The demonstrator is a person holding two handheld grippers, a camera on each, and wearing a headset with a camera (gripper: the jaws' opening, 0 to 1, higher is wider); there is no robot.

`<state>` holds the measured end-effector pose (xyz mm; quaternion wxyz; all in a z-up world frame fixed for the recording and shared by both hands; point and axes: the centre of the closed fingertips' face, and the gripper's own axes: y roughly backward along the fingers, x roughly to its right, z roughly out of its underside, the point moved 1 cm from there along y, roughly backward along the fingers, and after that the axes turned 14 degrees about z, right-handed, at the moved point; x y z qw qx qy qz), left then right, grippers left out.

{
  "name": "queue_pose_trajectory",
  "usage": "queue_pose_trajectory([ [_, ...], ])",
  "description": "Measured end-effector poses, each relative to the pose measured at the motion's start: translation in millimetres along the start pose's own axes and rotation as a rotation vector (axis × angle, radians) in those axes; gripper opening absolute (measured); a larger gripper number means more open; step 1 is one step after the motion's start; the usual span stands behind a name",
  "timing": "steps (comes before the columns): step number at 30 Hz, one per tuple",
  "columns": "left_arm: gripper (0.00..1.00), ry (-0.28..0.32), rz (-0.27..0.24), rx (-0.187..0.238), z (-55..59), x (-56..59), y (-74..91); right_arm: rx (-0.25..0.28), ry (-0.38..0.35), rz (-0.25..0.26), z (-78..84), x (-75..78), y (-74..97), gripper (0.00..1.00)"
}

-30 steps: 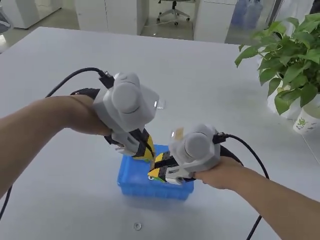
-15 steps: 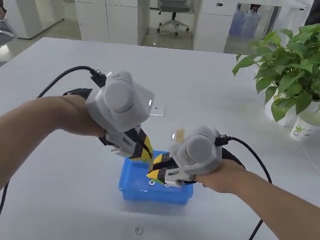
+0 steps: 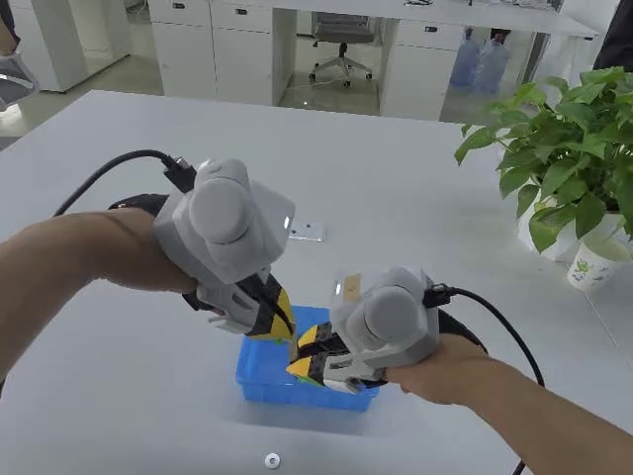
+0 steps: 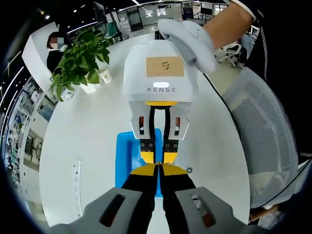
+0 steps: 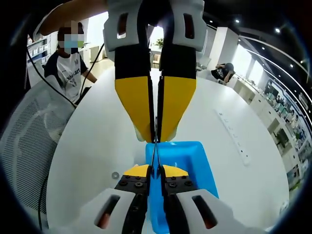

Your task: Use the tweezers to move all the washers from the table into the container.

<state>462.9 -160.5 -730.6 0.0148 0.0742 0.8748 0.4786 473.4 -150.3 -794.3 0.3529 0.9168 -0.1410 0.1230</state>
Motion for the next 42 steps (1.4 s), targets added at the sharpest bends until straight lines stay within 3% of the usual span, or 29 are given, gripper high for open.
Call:
queue_pose_trajectory([
  [5,0.06,-0.002,0.000,0.001,2.2,7.7,-1.1,-0.002,0.003,0.000,-0.5,-6.6,2.2,0.10],
  [12,0.06,-0.011,-0.024,0.004,1.1,7.7,3.0,0.002,0.023,0.005,-5.1,-6.9,4.1,0.10],
  [22,0.07,-0.035,-0.054,0.054,-15.8,14.7,16.9,0.023,0.032,0.015,-22.5,-5.0,13.4,0.09],
  [25,0.07,-0.039,-0.056,0.046,-17.4,18.1,18.6,0.026,0.033,0.018,-24.7,-6.9,14.5,0.09],
  [32,0.06,-0.043,-0.057,0.040,-17.6,28.9,21.8,0.030,0.035,0.017,-27.1,-16.3,19.1,0.09],
  [42,0.06,-0.040,-0.020,0.038,-14.1,45.3,11.1,0.028,0.020,0.006,-22.6,-35.6,19.9,0.10],
])
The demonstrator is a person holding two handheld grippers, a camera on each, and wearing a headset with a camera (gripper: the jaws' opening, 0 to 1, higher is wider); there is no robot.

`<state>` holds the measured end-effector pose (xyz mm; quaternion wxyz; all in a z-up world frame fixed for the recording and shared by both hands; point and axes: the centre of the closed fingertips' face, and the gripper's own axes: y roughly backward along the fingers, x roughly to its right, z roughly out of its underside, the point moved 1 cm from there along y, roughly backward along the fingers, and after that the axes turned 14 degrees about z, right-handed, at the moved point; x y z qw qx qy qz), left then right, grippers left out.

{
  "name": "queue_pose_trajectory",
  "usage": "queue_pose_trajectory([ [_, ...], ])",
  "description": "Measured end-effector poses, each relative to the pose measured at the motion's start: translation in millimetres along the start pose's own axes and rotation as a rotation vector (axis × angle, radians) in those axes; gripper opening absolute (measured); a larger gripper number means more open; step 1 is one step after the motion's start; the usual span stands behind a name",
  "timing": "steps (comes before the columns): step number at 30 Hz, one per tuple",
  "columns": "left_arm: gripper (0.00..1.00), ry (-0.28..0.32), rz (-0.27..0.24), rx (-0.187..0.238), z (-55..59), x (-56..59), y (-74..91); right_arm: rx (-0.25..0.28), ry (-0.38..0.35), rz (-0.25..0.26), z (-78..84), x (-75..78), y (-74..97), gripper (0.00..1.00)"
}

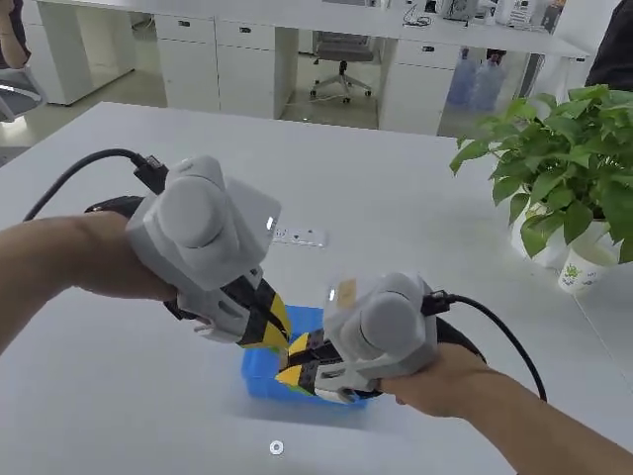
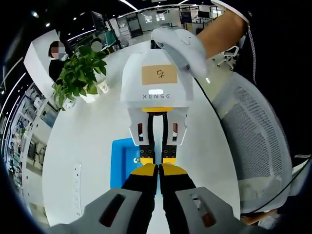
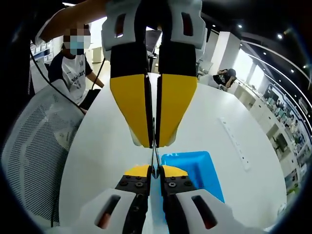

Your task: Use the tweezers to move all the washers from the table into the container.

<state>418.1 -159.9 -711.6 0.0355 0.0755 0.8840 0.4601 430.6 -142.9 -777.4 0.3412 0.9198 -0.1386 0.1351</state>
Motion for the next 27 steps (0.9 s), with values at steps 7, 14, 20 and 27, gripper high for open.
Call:
queue_pose_trajectory([
  [7,0.05,0.005,0.018,0.001,4.5,7.5,-6.4,-0.003,-0.014,-0.011,3.6,-10.9,-2.4,0.11],
  [14,0.05,0.007,0.034,0.001,9.4,10.8,-13.8,-0.008,-0.025,-0.017,10.3,-18.2,-6.1,0.11],
  [20,0.05,0.008,0.054,-0.002,14.9,14.4,-23.1,-0.011,-0.033,-0.024,17.4,-26.5,-8.9,0.12],
  [27,0.05,0.015,0.069,-0.002,19.6,18.1,-32.2,-0.015,-0.048,-0.032,25.5,-34.6,-11.2,0.12],
])
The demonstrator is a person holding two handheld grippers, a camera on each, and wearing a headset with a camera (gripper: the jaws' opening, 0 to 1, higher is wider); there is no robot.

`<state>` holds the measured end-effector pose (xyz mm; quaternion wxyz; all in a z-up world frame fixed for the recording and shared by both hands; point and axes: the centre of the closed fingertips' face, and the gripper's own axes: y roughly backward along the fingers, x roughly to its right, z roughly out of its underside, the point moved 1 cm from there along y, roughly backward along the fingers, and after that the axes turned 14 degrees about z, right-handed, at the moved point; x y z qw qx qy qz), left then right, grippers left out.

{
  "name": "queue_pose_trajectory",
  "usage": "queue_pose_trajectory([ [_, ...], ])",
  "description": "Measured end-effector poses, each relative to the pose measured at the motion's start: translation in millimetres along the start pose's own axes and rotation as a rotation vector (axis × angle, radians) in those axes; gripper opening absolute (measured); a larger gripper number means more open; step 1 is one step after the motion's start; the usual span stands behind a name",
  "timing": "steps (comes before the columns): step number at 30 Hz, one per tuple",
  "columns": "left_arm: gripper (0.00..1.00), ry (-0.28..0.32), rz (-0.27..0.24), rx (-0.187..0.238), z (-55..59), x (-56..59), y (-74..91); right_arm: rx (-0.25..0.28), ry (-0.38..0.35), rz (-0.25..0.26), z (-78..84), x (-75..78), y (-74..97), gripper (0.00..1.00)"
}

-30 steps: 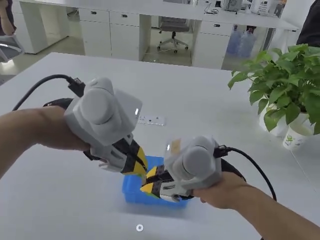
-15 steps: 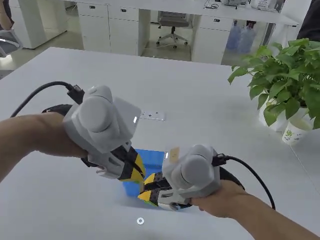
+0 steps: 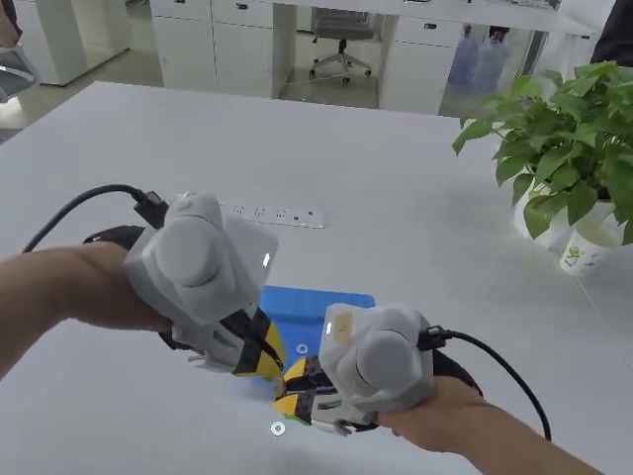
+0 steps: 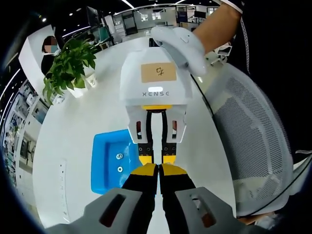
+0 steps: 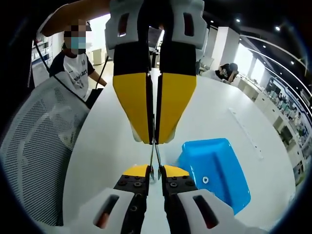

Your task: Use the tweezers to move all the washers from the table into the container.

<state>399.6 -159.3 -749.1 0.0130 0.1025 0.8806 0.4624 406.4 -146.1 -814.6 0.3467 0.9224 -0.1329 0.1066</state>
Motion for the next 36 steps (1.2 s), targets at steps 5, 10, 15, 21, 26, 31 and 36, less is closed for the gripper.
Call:
queue_pose_trajectory([
  [5,0.05,0.002,0.010,-0.005,2.8,2.2,-5.8,-0.002,-0.009,-0.006,5.5,-4.9,-3.1,0.12],
  [10,0.05,0.004,0.019,-0.012,6.7,3.2,-10.3,0.000,-0.011,-0.013,8.5,-8.2,-7.0,0.12],
  [15,0.05,0.009,0.028,-0.016,9.7,4.1,-13.4,-0.002,-0.017,-0.023,11.3,-10.9,-10.2,0.12],
  [21,0.05,0.018,0.035,-0.015,13.3,4.5,-18.4,-0.009,-0.020,-0.033,16.6,-13.8,-14.1,0.12],
  [26,0.05,0.024,0.040,-0.017,16.3,4.4,-22.5,-0.012,-0.023,-0.041,20.4,-15.6,-17.5,0.12],
  [31,0.05,0.026,0.044,-0.020,18.0,4.0,-24.1,-0.012,-0.026,-0.047,21.4,-17.0,-20.3,0.12],
  [36,0.05,0.030,0.046,-0.022,20.1,3.0,-25.4,-0.012,-0.027,-0.050,22.4,-17.5,-23.2,0.12],
])
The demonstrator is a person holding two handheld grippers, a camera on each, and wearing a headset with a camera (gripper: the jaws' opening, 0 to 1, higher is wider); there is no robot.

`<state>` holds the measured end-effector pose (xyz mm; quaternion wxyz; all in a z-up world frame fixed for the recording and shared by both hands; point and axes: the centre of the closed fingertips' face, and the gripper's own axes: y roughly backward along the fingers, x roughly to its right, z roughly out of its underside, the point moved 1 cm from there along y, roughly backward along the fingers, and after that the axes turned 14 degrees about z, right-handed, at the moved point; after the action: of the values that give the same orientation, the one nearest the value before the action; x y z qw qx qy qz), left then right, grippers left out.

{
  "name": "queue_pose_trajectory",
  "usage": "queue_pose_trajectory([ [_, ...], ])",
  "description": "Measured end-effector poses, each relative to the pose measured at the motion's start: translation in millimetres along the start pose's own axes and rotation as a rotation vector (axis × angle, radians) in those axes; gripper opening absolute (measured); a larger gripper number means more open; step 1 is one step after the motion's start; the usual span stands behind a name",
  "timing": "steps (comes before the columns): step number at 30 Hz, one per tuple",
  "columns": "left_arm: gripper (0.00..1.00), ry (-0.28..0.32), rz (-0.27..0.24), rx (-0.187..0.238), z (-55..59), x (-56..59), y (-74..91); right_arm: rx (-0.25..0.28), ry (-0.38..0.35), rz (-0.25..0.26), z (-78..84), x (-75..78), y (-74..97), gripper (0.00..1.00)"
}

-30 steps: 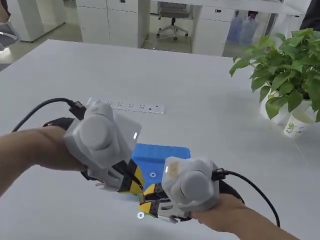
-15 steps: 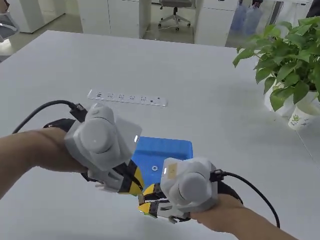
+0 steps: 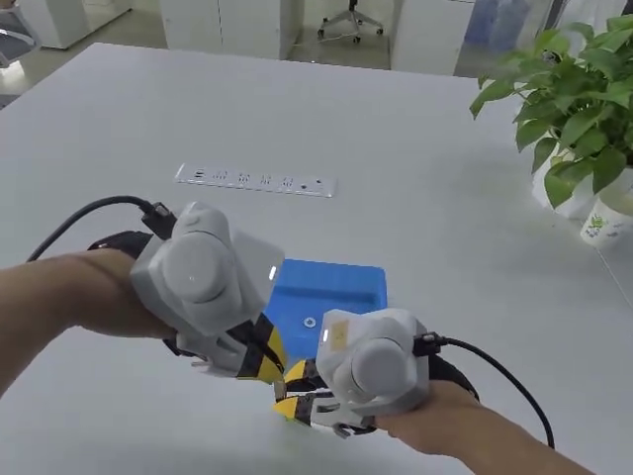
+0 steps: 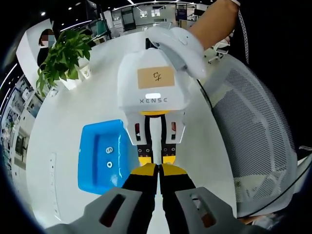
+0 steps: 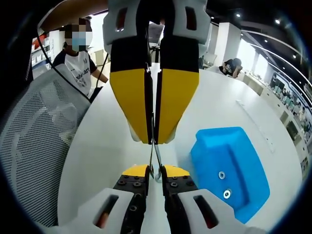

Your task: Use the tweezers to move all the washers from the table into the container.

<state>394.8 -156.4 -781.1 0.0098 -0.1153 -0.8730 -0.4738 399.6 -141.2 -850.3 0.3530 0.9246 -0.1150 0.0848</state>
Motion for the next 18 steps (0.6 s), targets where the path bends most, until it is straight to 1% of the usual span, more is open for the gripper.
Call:
queue_pose_trajectory([
  [2,0.05,0.002,-0.001,0.008,-0.6,-0.6,-0.4,-0.003,0.002,-0.002,0.5,-0.1,-0.6,0.12],
  [13,0.05,0.005,0.000,0.017,-0.8,-1.6,-0.6,-0.004,0.001,-0.002,2.3,0.0,-2.2,0.12],
  [18,0.05,0.004,0.001,0.019,-1.0,-1.2,-0.9,-0.009,-0.011,-0.002,2.5,-0.7,-2.1,0.11],
])
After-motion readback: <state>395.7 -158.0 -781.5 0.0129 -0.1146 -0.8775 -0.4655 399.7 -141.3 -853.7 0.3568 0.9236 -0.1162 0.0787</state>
